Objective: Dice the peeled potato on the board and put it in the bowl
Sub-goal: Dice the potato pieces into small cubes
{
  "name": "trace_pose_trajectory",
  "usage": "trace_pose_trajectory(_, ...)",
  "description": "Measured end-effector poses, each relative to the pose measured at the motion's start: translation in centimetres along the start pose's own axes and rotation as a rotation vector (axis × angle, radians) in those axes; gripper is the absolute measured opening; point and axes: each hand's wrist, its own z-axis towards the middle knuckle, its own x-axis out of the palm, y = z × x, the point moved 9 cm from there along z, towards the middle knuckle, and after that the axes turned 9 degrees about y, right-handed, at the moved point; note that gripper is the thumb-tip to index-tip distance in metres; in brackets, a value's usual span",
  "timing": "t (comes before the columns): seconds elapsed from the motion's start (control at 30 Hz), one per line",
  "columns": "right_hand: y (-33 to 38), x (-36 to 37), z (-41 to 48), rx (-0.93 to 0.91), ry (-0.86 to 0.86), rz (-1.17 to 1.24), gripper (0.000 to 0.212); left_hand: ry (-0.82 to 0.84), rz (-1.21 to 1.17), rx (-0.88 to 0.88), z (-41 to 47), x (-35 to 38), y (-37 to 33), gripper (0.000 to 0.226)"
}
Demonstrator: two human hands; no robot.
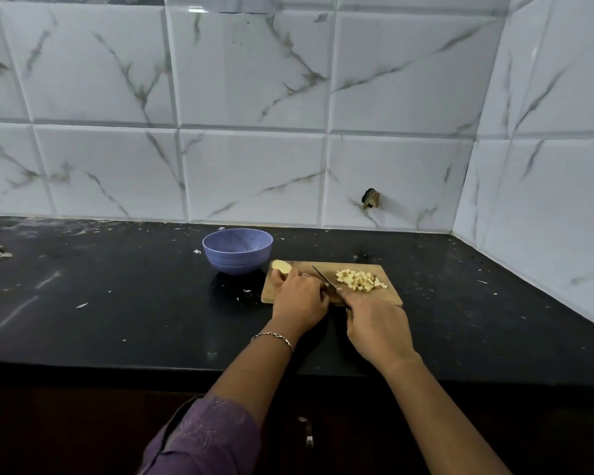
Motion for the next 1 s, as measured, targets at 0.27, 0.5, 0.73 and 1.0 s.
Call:
trace_pose_trajectory(0.27,0.4,0.8,0.2,0.061,0.032,-0.026,0.039,0.072,0.091,0.052,-0.7,0.5,-0.4,0.037)
trace_pose_trajectory(0.5,-0.5,0.0,-0.7,0.147,-0.062,0.117,0.042,0.023,0.052,0.054,-0.9,0.5,-0.1,0.04)
trace_pose_trajectory(0.73,0.3,-0.3,-1.0,0.089,-0.046,0.116,0.04,-0.018,0.062,0.014,-1.2,-0.1,0.1,0.036)
trace_pose_trajectory(1.0,0.9,-0.2,-0.5,0.048,-0.031,0.047,0.034,-0.012,0.067,0.006,-1.1,0.1,0.2,0.035)
